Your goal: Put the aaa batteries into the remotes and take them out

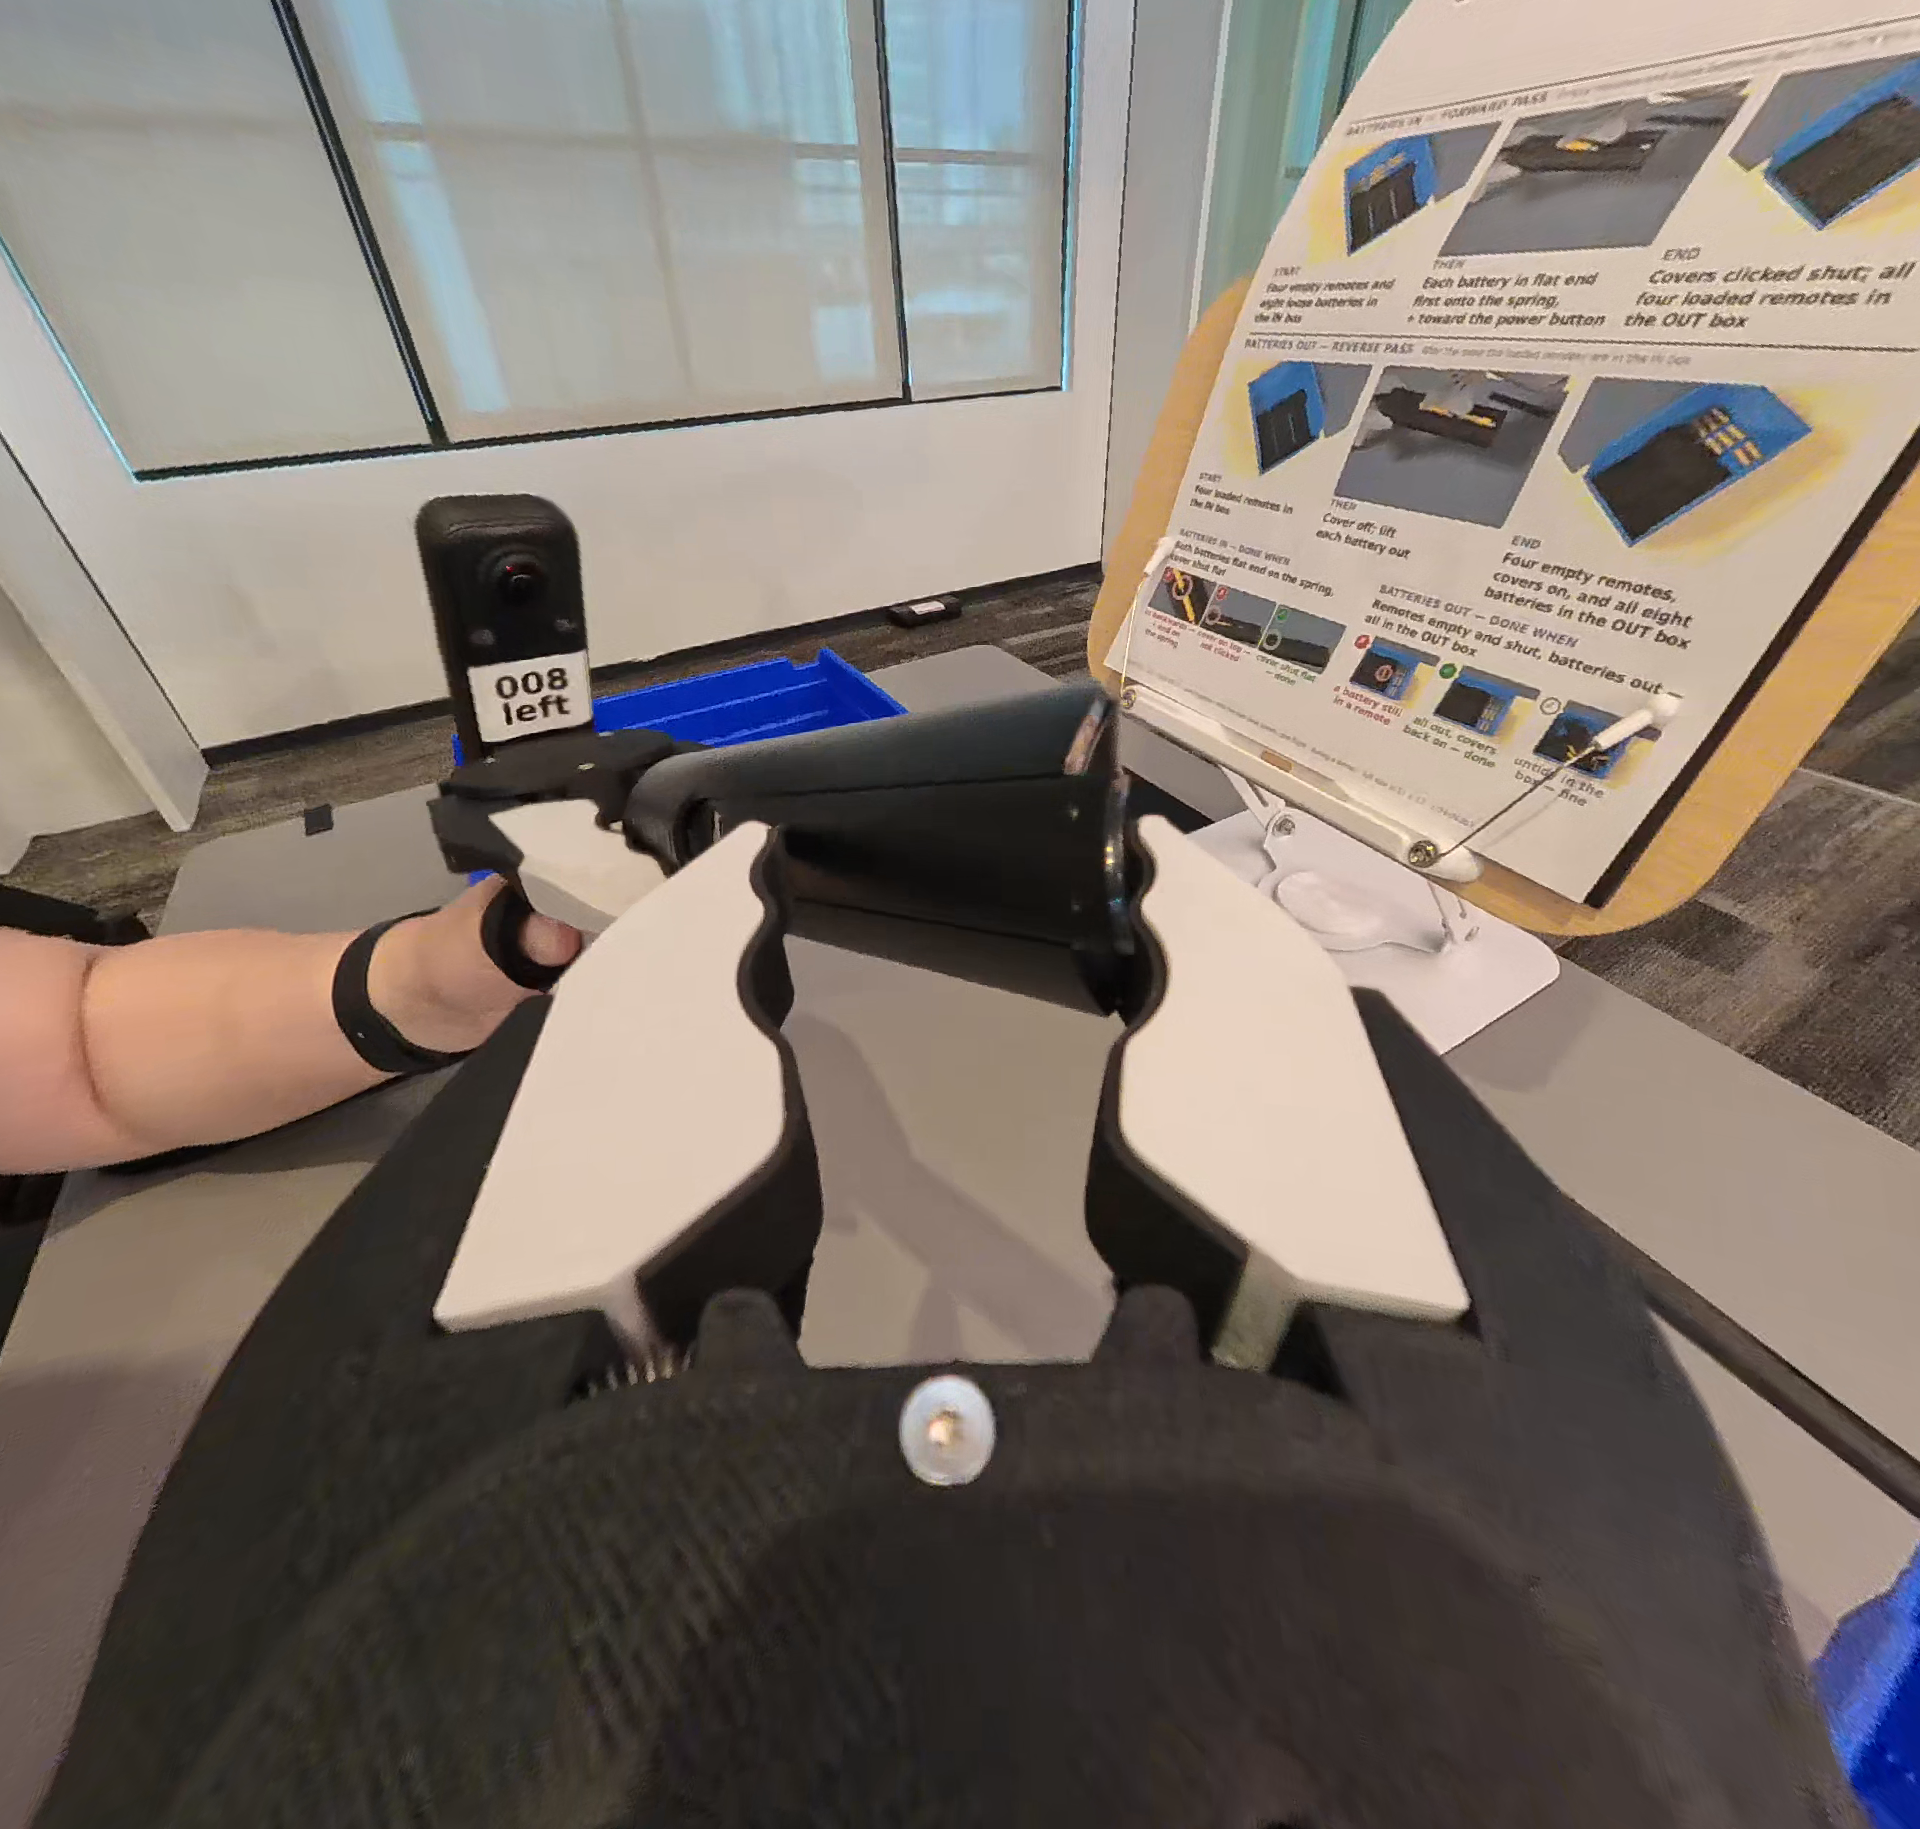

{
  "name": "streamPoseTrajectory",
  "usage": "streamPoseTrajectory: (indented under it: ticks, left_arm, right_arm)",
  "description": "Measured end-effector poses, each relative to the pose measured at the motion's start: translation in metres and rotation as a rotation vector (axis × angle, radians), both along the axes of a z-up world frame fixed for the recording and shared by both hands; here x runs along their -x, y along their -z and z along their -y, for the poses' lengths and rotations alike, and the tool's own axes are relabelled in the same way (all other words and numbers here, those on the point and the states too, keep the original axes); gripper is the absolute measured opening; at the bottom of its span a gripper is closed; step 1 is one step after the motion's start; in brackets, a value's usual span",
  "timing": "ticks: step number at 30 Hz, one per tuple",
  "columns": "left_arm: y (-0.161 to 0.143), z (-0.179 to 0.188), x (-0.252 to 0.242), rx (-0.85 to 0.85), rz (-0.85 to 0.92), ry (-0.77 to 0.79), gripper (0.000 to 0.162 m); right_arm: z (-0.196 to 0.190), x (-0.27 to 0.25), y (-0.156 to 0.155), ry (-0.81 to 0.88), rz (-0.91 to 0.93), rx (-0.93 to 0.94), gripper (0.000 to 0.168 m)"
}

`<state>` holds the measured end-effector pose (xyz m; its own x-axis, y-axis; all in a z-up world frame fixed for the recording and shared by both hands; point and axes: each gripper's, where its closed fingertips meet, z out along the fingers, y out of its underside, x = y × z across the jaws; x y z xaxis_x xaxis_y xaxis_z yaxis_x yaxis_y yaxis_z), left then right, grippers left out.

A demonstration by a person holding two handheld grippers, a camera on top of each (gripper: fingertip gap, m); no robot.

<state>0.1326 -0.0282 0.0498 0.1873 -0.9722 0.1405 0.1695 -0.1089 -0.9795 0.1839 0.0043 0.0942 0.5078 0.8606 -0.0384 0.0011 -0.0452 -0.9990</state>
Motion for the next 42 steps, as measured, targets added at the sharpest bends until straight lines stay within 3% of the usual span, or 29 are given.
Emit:
streamPoseTrajectory:
  ticks: [7, 13, 18, 21, 23, 29, 38, 42]
  left_arm:
    - [-0.011, -0.006, 0.015, 0.110, 0.096, 0.062, 0.023]
    - [-0.007, -0.015, 0.028, 0.099, -0.041, 0.029, 0.023]
    - [0.011, -0.007, 0.023, 0.101, -0.202, 0.084, 0.023]
    - [0.008, -0.004, 0.020, 0.120, -0.165, 0.115, 0.023]
    - [0.008, -0.006, 0.022, 0.117, -0.171, 0.102, 0.023]
    - [0.008, -0.007, 0.029, 0.122, -0.197, 0.107, 0.023]
    - [-0.003, -0.002, 0.050, 0.146, -0.200, 0.178, 0.023]
    - [-0.011, -0.008, 0.066, 0.119, -0.202, 0.132, 0.024]
  right_arm:
    - [-0.003, -0.011, 0.005, -0.035, 0.023, 0.030, 0.053]
    - [0.001, -0.033, -0.006, -0.075, -0.018, 0.044, 0.053]
    - [0.008, -0.033, -0.002, -0.153, -0.016, 0.084, 0.031]
    - [0.008, -0.031, 0.015, -0.183, 0.061, 0.147, 0.030]
    - [0.007, -0.030, 0.014, -0.185, 0.056, 0.121, 0.020]
    - [0.010, -0.032, 0.016, -0.210, 0.061, 0.139, 0.012]
    - [0.031, -0.031, -0.002, -0.420, -0.146, 0.231, 0.003]
    - [0.030, -0.032, -0.008, -0.417, -0.214, 0.257, 0.003]
